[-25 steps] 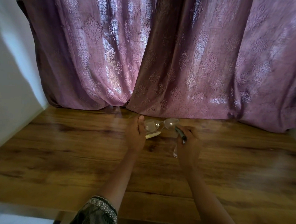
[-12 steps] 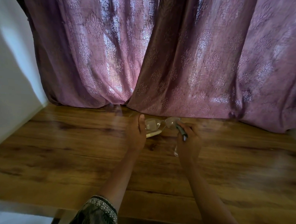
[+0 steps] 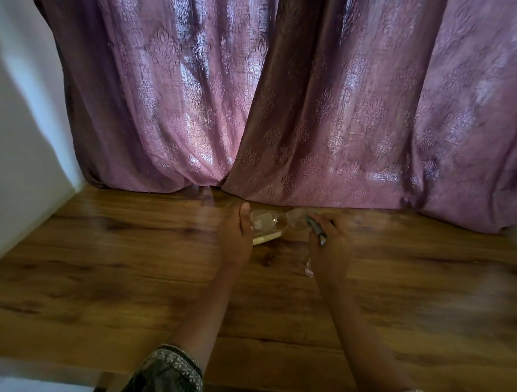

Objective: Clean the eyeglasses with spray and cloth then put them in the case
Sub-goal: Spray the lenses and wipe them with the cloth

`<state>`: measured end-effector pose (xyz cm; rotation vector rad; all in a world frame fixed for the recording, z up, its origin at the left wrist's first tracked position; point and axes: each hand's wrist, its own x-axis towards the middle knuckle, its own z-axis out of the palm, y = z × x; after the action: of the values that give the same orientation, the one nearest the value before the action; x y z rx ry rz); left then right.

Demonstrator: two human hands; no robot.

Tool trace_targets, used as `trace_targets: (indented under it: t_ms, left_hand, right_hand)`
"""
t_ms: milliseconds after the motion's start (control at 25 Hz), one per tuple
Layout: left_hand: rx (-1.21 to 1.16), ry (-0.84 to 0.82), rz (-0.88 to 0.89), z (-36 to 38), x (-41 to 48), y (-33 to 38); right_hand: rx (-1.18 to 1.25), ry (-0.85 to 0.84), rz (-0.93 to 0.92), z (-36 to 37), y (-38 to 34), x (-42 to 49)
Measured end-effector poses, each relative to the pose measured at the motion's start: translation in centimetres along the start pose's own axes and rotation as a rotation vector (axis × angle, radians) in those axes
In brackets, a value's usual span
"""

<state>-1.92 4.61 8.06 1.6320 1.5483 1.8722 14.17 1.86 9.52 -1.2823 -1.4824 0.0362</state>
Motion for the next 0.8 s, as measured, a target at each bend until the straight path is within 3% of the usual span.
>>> trace_targets:
  t_ms: [320,640,800]
  left_hand:
    - [-0.059,0.003,-0.008,-0.3,0.2,-0.5]
    - [-0.064,-0.018,0.005,-0.8,0.2,-0.7]
    - [-0.053,-0.038,-0.036,-1.0,0.3,-1.1]
  right_hand:
    - [-0.008,-0.084,-0.155,0.4,-1.0,-1.9]
    - [0.105,0.123,0.285,-1.4,3.3,-1.9]
    - [-0.051,0.125,0.583,-1.6,6.4,-5.0]
